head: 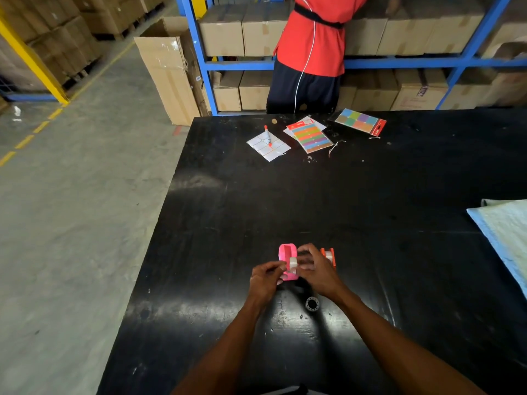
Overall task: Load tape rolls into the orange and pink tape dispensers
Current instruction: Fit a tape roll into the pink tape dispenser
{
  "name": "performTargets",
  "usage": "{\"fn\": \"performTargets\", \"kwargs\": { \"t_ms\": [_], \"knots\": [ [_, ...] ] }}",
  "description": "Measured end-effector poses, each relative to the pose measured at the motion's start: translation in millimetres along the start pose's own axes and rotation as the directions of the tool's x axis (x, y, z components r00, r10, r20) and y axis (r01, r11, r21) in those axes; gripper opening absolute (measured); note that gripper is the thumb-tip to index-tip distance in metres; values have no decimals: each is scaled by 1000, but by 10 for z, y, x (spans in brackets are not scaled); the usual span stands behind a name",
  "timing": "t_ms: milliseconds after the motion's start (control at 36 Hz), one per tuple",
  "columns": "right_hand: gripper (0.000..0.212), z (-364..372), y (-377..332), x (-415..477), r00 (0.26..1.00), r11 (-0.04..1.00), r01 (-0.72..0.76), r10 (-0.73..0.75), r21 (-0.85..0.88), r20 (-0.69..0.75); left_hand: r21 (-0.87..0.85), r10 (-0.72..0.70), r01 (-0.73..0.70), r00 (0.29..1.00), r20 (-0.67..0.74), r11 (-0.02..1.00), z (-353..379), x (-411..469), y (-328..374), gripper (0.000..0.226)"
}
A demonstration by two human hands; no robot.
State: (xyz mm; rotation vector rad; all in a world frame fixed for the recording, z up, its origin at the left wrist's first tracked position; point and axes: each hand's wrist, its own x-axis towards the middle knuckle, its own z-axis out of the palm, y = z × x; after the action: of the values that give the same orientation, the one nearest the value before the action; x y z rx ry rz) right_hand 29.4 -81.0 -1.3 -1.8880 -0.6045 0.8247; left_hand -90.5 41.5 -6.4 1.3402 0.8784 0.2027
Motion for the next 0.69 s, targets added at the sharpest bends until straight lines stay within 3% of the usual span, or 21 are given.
{"fn": "performTargets", "kwargs": {
  "t_ms": [250, 389, 556, 694],
  "knots": [
    [36, -90, 19, 337, 991, 929, 103, -64, -356, 118, 240, -22, 50, 993, -118, 970, -227, 274, -134, 17],
    [39, -68, -60, 526, 979, 794, 175, -79, -582, 187, 408, 68, -56, 998, -14, 911, -232, 415, -175, 38],
    [40, -38, -112, 695, 968, 569, 235, -62, -788, 244, 485, 116, -163, 985, 126, 859, -159, 672, -145, 57],
    [39, -43, -56, 768, 968, 537, 235, -52, -810, 246, 506, 49, -150, 977, 207, 850, -133, 900, -201, 60]
  ]
}}
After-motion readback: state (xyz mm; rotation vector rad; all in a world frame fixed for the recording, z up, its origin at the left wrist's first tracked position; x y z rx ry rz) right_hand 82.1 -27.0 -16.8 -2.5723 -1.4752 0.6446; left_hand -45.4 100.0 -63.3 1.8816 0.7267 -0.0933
